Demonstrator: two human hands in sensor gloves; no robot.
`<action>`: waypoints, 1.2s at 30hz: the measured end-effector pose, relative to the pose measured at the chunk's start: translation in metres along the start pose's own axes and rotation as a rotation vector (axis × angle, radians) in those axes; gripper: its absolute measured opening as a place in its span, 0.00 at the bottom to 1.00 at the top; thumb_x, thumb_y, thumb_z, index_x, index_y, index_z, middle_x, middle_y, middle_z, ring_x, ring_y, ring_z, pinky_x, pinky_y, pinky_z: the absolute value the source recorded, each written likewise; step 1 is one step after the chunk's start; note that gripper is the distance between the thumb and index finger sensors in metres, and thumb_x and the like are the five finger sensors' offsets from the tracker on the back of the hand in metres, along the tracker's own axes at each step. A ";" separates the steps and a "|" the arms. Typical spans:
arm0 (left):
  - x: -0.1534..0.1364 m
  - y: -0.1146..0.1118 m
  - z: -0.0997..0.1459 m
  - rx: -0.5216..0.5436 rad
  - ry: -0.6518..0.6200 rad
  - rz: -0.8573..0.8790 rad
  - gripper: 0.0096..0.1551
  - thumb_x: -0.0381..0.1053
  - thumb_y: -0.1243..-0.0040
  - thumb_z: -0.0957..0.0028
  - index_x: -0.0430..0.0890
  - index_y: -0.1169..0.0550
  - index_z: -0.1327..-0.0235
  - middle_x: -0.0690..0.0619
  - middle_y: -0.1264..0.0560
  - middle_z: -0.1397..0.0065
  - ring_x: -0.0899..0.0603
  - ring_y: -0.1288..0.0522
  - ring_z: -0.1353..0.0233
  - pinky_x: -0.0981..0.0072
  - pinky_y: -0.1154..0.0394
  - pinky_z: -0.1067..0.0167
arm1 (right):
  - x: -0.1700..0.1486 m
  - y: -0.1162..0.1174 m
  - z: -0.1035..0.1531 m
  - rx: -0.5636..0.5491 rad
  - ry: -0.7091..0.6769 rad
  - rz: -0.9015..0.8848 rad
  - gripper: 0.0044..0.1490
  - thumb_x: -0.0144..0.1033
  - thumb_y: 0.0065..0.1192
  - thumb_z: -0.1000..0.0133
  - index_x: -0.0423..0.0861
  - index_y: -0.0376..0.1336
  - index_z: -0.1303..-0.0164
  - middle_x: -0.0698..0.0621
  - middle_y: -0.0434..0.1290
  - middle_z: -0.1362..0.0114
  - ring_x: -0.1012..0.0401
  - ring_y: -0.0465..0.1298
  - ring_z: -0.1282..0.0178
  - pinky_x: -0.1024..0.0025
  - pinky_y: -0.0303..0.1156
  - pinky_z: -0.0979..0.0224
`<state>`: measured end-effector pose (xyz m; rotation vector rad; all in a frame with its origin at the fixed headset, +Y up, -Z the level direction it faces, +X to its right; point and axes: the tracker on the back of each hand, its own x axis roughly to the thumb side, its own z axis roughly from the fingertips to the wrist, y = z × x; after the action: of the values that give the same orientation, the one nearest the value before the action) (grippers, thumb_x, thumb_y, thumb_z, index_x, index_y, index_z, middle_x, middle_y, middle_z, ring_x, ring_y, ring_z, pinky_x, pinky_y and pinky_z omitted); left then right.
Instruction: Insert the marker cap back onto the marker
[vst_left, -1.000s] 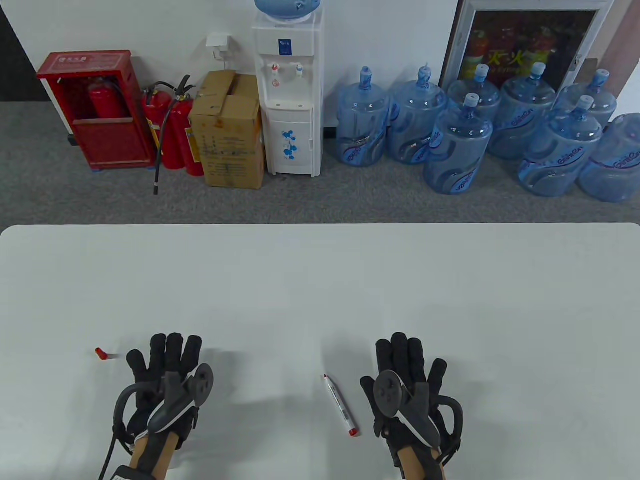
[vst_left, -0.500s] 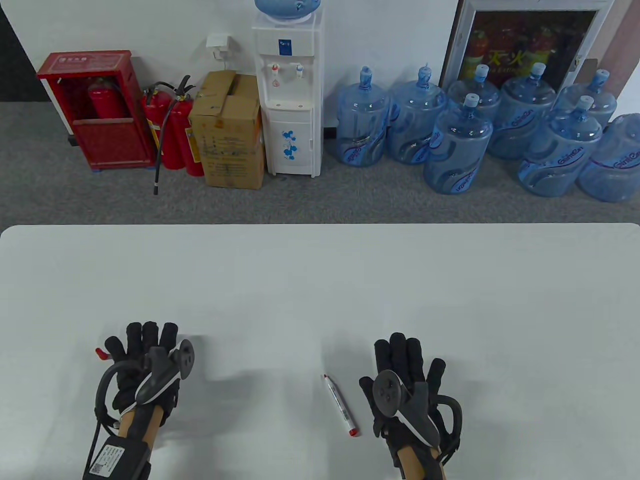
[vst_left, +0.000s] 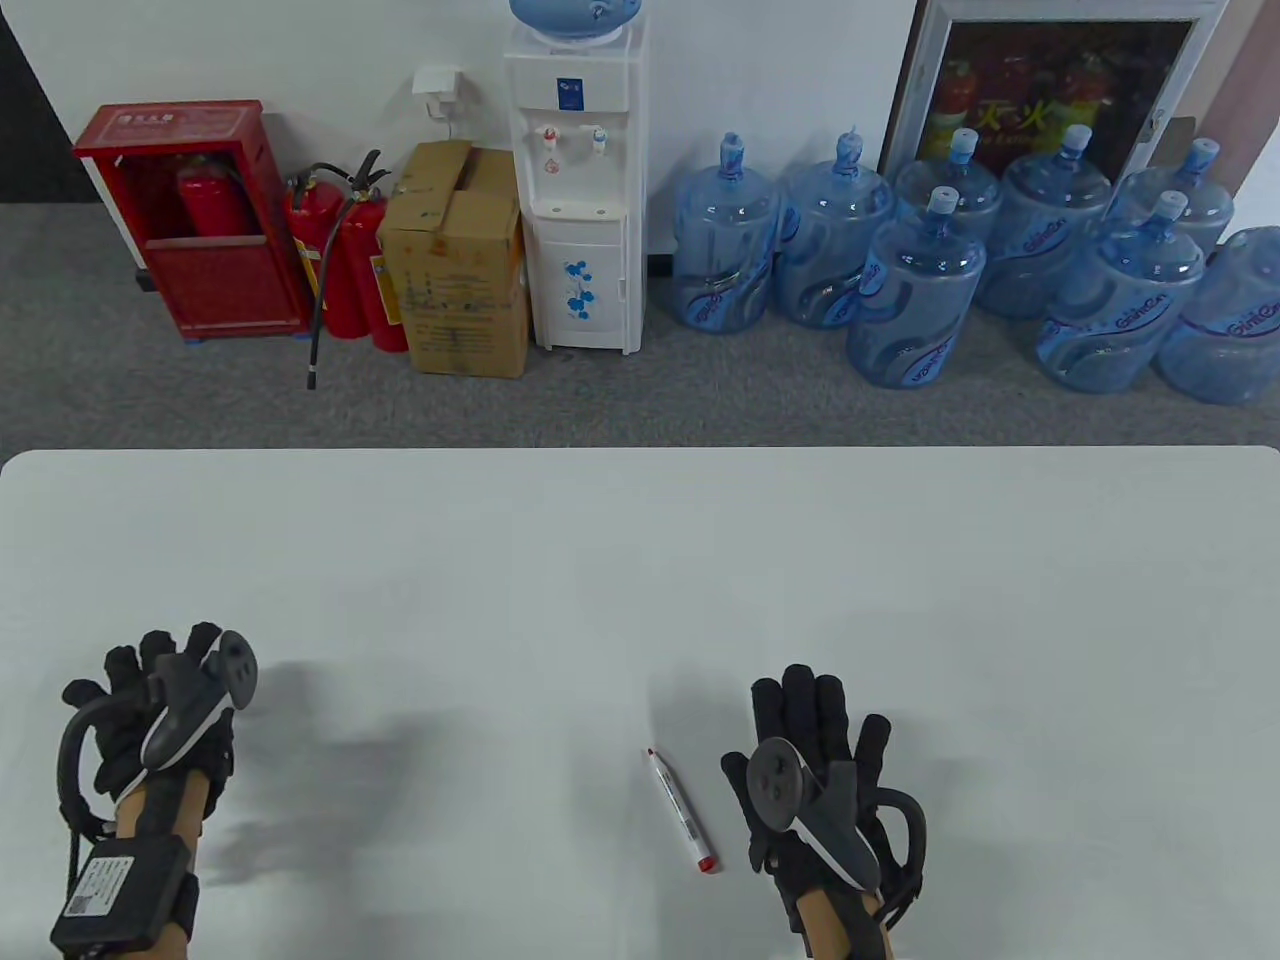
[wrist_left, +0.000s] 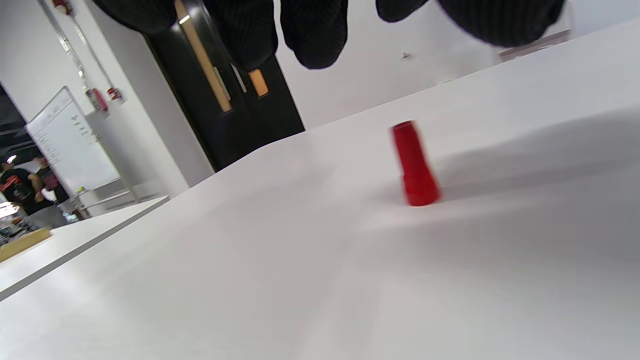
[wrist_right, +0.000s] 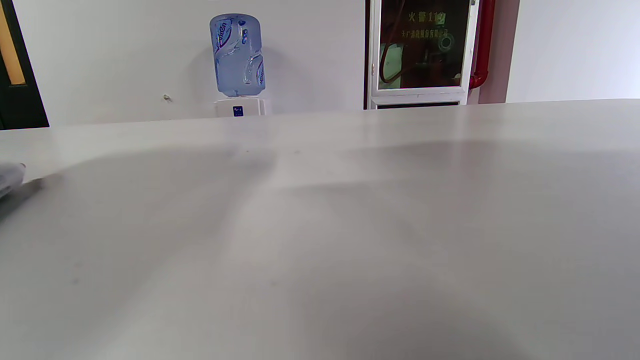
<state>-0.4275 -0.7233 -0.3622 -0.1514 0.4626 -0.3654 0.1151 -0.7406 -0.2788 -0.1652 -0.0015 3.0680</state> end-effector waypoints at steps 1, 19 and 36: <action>-0.005 -0.001 -0.003 -0.005 0.012 0.001 0.42 0.67 0.48 0.52 0.67 0.46 0.22 0.51 0.37 0.12 0.36 0.33 0.14 0.29 0.39 0.26 | 0.000 0.000 0.000 0.001 0.001 0.001 0.50 0.71 0.28 0.55 0.65 0.33 0.21 0.59 0.32 0.12 0.58 0.36 0.12 0.46 0.34 0.22; 0.009 -0.018 -0.026 -0.096 0.036 0.012 0.33 0.65 0.39 0.56 0.68 0.28 0.32 0.61 0.14 0.33 0.45 0.12 0.38 0.41 0.28 0.33 | -0.003 0.002 -0.005 0.015 0.021 0.041 0.50 0.71 0.29 0.54 0.64 0.33 0.20 0.58 0.33 0.12 0.58 0.36 0.12 0.47 0.34 0.22; 0.038 0.022 0.007 0.084 -0.100 0.258 0.26 0.54 0.31 0.56 0.62 0.20 0.41 0.57 0.14 0.38 0.45 0.12 0.43 0.43 0.25 0.36 | -0.004 0.003 -0.007 0.018 0.035 0.033 0.50 0.71 0.29 0.54 0.65 0.33 0.20 0.58 0.33 0.12 0.58 0.37 0.12 0.47 0.34 0.22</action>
<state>-0.3860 -0.7168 -0.3760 -0.0275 0.3623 -0.1234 0.1198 -0.7441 -0.2850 -0.2205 0.0318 3.0968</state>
